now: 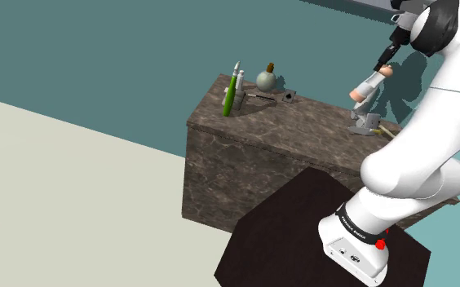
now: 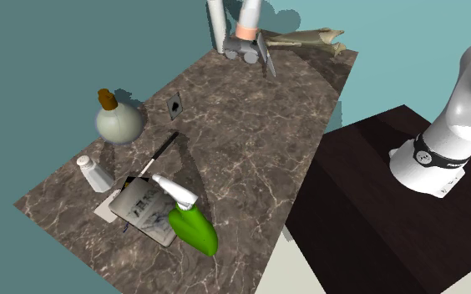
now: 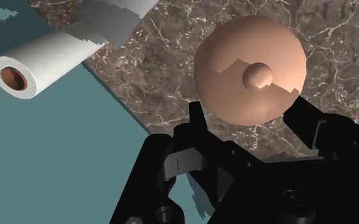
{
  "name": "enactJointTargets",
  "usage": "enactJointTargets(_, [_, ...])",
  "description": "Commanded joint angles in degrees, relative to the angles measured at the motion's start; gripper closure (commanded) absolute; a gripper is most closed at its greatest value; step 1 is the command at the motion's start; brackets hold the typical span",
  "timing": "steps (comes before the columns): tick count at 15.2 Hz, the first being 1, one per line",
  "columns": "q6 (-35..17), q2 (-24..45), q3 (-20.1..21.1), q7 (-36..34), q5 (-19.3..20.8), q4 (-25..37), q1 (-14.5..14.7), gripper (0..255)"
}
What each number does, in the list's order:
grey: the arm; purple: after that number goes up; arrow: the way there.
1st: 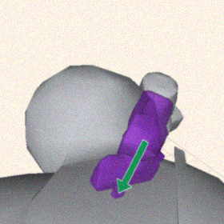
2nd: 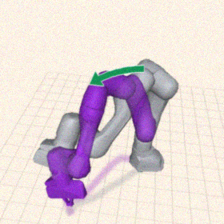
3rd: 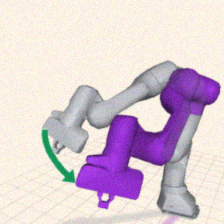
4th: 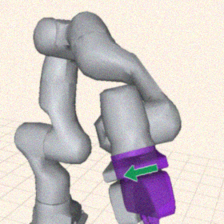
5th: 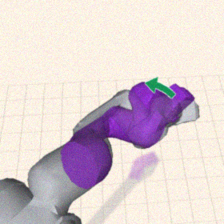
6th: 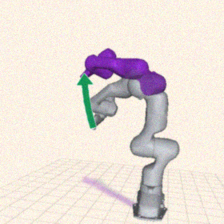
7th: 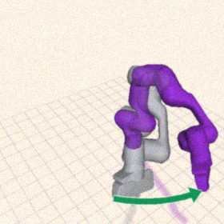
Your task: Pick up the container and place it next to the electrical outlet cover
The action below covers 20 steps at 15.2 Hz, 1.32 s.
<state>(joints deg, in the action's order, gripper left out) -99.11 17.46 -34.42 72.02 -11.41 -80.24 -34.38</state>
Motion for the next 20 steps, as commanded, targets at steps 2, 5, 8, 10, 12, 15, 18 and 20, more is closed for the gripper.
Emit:
enactJointTargets(2, [-2.55,-0.28,0.06,0.11,0.11,-2.77,0.36,255])
enactJointTargets(5, [-4.93,-0.46,0.13,0.21,0.15,-5.33,0.67,255])
enactJointTargets(8, [-7.25,-0.5,0.22,0.36,0.09,-7.69,0.91,255])
enactJointTargets(10, [-8.76,-0.44,0.29,0.48,-0.01,-9.17,1.03,255])
enactJointTargets(12, [-10.24,-0.32,0.36,0.62,-0.14,-10.57,1.12,255])
enactJointTargets(15, [-12.43,-0.04,0.5,0.87,-0.41,-12.53,1.21,255])
enactJointTargets(18, [-14.56,0.37,0.65,1.17,-0.78,-14.34,1.24,255])
enactJointTargets(20, [-15.95,0.71,0.78,1.39,-1.06,-15.47,1.24,255])
